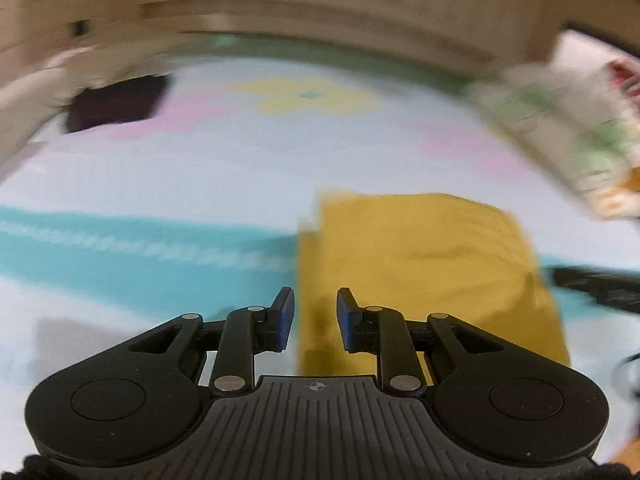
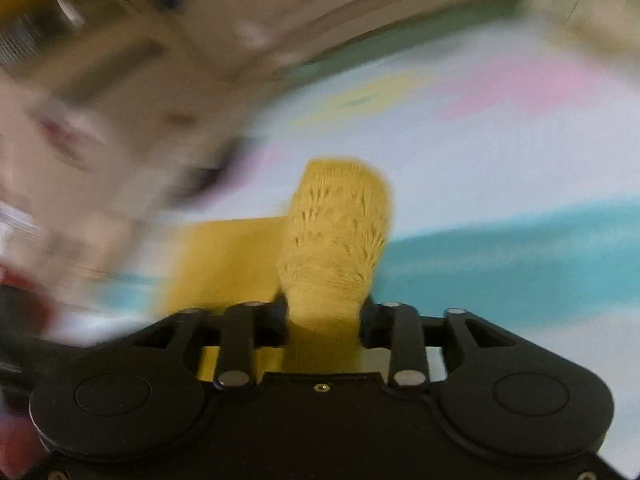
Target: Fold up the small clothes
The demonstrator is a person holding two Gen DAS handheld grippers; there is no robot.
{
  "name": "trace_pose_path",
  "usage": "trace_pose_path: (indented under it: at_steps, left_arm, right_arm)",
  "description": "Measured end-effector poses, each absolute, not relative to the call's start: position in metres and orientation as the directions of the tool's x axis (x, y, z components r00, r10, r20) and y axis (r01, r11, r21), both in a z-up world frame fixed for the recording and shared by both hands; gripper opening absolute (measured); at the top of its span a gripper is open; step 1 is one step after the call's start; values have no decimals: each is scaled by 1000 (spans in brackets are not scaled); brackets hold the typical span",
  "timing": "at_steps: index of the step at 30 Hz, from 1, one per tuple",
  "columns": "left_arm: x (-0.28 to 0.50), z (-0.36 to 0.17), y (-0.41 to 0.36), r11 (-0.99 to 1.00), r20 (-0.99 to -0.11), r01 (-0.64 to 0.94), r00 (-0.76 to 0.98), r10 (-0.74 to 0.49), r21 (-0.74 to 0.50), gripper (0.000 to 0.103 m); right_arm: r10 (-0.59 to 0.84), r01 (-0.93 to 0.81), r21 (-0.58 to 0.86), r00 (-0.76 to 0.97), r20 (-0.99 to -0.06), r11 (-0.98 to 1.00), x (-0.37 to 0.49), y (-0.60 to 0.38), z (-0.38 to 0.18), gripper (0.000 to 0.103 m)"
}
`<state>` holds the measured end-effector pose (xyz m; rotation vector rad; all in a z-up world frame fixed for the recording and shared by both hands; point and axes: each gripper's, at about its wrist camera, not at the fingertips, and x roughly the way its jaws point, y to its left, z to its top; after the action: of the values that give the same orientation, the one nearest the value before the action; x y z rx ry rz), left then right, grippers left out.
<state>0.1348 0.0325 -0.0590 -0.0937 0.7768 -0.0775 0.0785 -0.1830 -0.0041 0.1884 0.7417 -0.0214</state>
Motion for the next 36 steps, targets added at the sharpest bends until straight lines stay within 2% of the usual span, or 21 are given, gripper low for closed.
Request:
trace_pose_path:
  at_steps: [1, 2, 4, 5, 7, 9, 11, 13, 16, 18, 25, 32, 33, 35, 36]
  left_arm:
    - [137, -63, 39, 991, -707, 15, 700, -103, -129, 23]
    - [137, -64, 44, 989, -711, 5, 695, -112, -151, 23]
    - [132, -59, 45, 990, -692, 19, 713, -112, -141, 29]
    - [129, -56, 41, 992, -679, 40, 725, -112, -122, 32]
    - [127, -54, 30, 990, -669, 95, 730, -140, -103, 48]
    - [126, -57, 13, 981, -673, 174, 716, -188, -89, 56]
    - [127, -58, -3, 974, -680, 220, 706, -197, -53, 56]
    - [127, -60, -11, 974, -697, 221, 690, -197, -57, 56]
    - [113, -59, -10, 967, -731, 214, 637, -246, -140, 56]
    - [99, -60, -9, 961, -740, 243, 620, -261, -135, 56]
    - [84, -75, 11, 939, -758, 218, 554, -343, -266, 56]
    - [87, -78, 11, 917, -731, 253, 555, -397, -307, 54]
    - [89, -79, 8, 916, -732, 256, 551, -402, -310, 52]
    - [95, -84, 5, 913, -740, 253, 535, -408, -320, 36]
    - [97, -86, 3, 916, -747, 245, 531, -400, -317, 23]
  right_arm:
    - [-43, 123, 70, 732, -680, 990, 80, -184, -8, 58]
    - [-62, 144, 66, 733, -677, 987, 78, -189, -10, 59]
    - [-4, 152, 169, 756, -655, 974, 72, -198, -7, 61]
    - [7, 147, 185, 765, -644, 972, 69, -198, -4, 65]
    - [1, 115, 144, 779, -627, 983, 65, -190, -2, 71]
    - [1, 75, 98, 784, -621, 992, 65, -180, -4, 83]
    - [0, 61, 75, 776, -631, 995, 70, -173, -10, 88]
    - [-41, 79, 32, 769, -638, 996, 80, -171, -13, 88]
    - [-61, 124, 54, 766, -640, 991, 94, -175, -13, 88]
    - [-28, 137, 123, 769, -639, 983, 95, -179, -10, 88]
    - [101, 2, 166, 783, -614, 986, 84, -163, 1, 91]
    - [145, -21, 211, 793, -591, 977, 70, -170, 11, 91]
    - [156, -23, 226, 791, -591, 974, 70, -173, 11, 91]
    - [176, -24, 257, 788, -590, 966, 70, -175, 12, 91]
    - [183, -23, 269, 787, -589, 963, 68, -176, 11, 91]
